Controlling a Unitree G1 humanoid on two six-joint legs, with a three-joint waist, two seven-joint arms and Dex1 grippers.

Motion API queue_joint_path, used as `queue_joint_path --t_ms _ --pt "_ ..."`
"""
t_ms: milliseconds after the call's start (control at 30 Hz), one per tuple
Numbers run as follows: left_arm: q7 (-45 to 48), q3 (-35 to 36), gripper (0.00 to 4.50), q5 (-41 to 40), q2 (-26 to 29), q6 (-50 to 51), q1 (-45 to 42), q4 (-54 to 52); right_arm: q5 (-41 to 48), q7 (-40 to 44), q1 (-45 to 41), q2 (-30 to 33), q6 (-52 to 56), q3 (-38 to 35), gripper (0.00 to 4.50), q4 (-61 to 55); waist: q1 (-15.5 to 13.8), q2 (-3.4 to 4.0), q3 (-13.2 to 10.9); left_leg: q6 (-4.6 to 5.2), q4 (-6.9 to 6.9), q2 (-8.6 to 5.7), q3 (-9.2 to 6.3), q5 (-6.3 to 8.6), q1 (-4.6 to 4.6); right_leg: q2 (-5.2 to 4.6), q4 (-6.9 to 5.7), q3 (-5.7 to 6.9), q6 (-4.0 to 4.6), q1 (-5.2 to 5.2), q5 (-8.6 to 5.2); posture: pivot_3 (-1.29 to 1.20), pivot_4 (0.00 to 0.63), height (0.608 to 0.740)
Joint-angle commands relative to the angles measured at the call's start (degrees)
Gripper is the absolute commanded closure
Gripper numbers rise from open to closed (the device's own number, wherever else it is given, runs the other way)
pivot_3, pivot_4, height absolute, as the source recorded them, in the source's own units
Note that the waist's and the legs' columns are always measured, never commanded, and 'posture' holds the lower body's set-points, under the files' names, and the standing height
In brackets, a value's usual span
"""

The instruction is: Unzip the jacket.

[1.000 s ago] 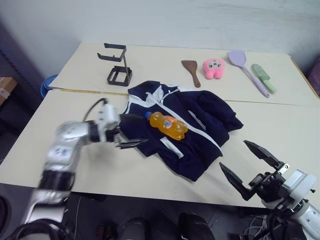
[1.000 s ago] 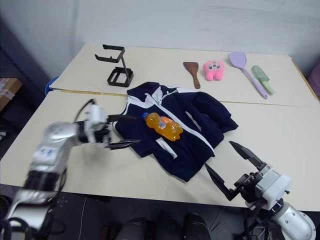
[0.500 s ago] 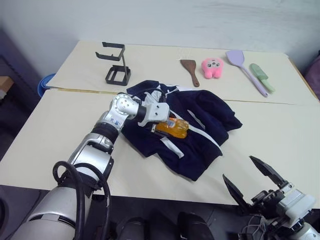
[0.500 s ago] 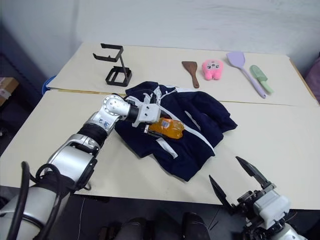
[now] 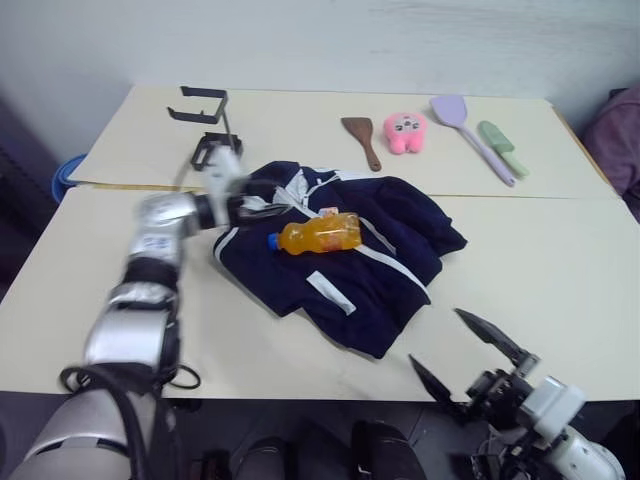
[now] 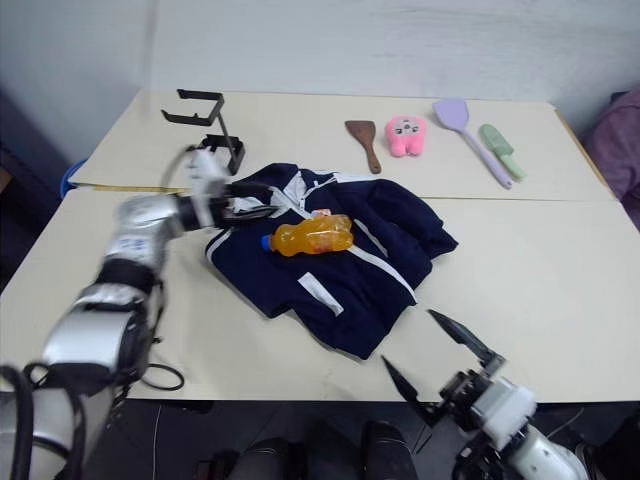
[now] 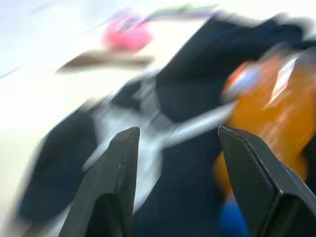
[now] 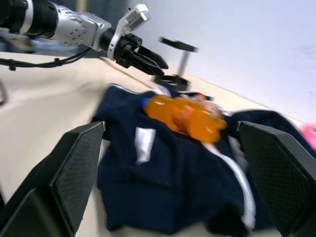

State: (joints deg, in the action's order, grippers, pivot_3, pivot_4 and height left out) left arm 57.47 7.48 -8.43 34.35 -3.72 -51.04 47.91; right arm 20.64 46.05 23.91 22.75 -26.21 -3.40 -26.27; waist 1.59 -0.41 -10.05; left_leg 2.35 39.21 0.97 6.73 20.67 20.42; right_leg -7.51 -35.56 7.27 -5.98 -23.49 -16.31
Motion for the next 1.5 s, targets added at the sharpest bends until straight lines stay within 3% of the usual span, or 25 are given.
queue_joint_path --t_ms 33,200,333,433,467,800,933,1033,1133,1233,1400,1500 --pt "-6.50 6.96 1.88 -4.31 4.83 10.97 7.54 -15.29 1.55 0.66 -3.81 1.20 2.05 1.35 0.00 1.26 -0.14 -0.08 -0.06 0.00 0.02 -0.01 -0.03 0.00 0.03 -0.06 0.00 -0.02 0.00 0.01 0.00 0.00 0.150 0.740" --pt "-6.45 9.52 1.88 -8.41 5.17 13.76 17.29 -27.29 2.85 1.86 -8.53 2.93 4.25 1.40 0.00 4.03 -2.53 -0.09 -0.09 0.06 0.44 -0.12 -0.64 0.06 0.11 -0.20 0.04 -0.23 0.00 0.43 0.00 0.00 0.150 0.740" --pt "2.79 1.80 1.06 -8.90 3.46 11.36 16.93 -32.67 3.28 1.87 -11.56 3.95 5.10 -0.05 0.00 5.07 -3.27 -0.08 -0.09 0.03 0.79 -0.14 -0.99 0.22 0.11 -0.19 0.12 -0.13 0.02 0.82 -0.01 0.00 0.150 0.740" --pt "6.40 -4.02 0.14 -6.04 1.33 7.28 13.19 -29.67 2.58 1.08 -11.31 3.98 4.43 -1.31 0.00 5.33 -3.22 -0.08 -0.09 -0.01 0.80 -0.18 -1.11 0.23 0.11 -0.14 0.16 -0.02 0.02 0.92 -0.01 0.00 0.150 0.740" --pt "7.28 -5.32 0.04 -5.61 0.34 6.31 11.67 -28.05 2.42 0.74 -10.97 3.90 4.35 -1.80 0.00 5.35 -3.01 -0.07 -0.09 -0.02 0.79 -0.17 -1.10 0.24 0.12 -0.07 0.17 0.03 0.02 0.92 -0.01 0.00 0.150 0.740" --pt "7.50 -21.53 0.04 11.75 -13.11 -9.63 -13.11 8.11 1.72 -3.76 1.25 3.39 1.97 -10.54 0.00 0.09 -2.81 -0.06 -0.10 0.06 0.70 -0.20 -0.65 0.22 0.17 0.14 0.47 0.36 -0.23 0.85 0.00 0.00 0.150 0.740" --pt "1.07 -24.81 0.04 18.07 -16.68 -11.64 -19.20 17.26 2.08 -4.43 5.02 2.87 1.51 -12.04 0.00 -2.42 -2.74 -0.10 -0.12 0.04 0.63 -0.13 -0.57 0.23 0.16 0.25 0.56 0.31 -0.24 0.81 0.00 0.00 0.150 0.740" --pt "0.11 -26.95 0.67 21.59 -18.11 -12.68 -21.56 20.56 1.58 -5.37 6.43 2.26 1.07 -12.46 0.00 -3.31 -2.93 -0.11 -0.13 0.05 0.63 -0.07 -0.58 0.22 0.18 0.21 0.55 0.30 -0.26 0.78 0.00 0.00 0.150 0.740" --pt "-0.64 -27.06 1.51 22.97 -18.68 -12.51 -23.12 22.39 1.19 -5.90 7.00 1.98 1.01 -12.37 0.00 -3.80 -2.94 -0.11 -0.13 0.09 0.63 -0.08 -0.58 0.25 0.19 0.17 0.54 0.30 -0.26 0.78 0.00 0.00 0.150 0.740" --pt "3.19 -23.01 1.57 19.23 -18.96 -11.45 -23.31 22.75 0.69 -6.40 7.07 1.81 1.08 -12.06 0.00 -3.98 -2.92 -0.12 -0.13 0.12 0.65 -0.09 -0.59 0.25 0.19 0.12 0.53 0.30 -0.26 0.78 0.00 0.00 0.150 0.740" --pt "13.66 -9.17 1.57 4.74 -18.79 -6.68 -20.44 19.56 1.51 -7.02 5.79 1.91 2.51 -10.61 0.00 -4.77 -2.89 -0.11 -0.13 0.13 0.74 -0.06 -0.64 0.25 0.46 0.11 0.44 0.34 -0.25 0.50 0.00 0.00 0.150 0.740" --pt "15.28 0.70 1.57 -5.03 -15.78 -0.41 -16.17 14.79 4.05 -7.60 2.64 2.26 5.69 -8.76 0.00 -6.22 -2.58 -0.11 -0.14 0.16 0.92 -0.12 -0.61 0.22 0.88 0.03 0.09 0.31 -0.25 0.00 0.01 0.00 0.150 0.740"
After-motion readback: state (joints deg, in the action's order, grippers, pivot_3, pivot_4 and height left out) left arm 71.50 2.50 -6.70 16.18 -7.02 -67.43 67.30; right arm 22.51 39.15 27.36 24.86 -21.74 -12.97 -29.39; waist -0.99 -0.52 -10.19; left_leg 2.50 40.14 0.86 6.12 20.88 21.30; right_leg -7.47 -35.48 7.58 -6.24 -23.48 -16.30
